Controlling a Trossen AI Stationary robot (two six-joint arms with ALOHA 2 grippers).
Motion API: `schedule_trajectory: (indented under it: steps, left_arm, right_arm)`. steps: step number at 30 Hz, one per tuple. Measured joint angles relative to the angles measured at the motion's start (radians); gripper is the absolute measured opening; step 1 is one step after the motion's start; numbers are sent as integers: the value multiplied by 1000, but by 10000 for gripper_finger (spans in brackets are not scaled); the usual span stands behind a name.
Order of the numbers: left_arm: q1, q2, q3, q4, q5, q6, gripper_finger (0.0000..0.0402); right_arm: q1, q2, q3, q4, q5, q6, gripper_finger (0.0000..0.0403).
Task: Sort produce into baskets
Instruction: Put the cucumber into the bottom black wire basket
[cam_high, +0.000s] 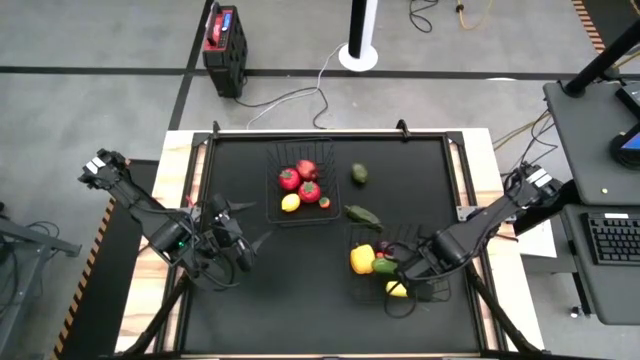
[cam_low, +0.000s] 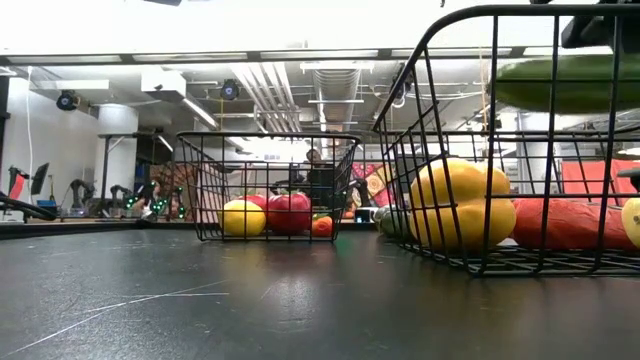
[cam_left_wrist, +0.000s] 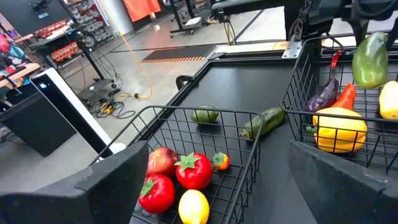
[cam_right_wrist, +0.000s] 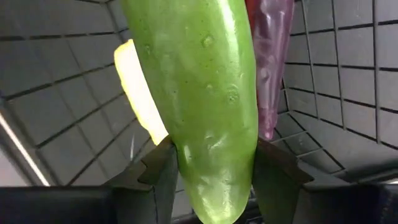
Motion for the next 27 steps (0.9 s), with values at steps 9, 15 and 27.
schedule_trajectory:
  steps: [9,15,27]
  left_arm:
    - [0,0,0,0,1,0,362]
    - [0,0,0,0,1,0,362]
    - [0,0,0,0,1,0,362]
  right_arm:
    - [0,0,-110,162,0,-29,165]
    - [0,0,-183,231,-3,-15,166]
    - [0,0,-263,284,-31,-1,167]
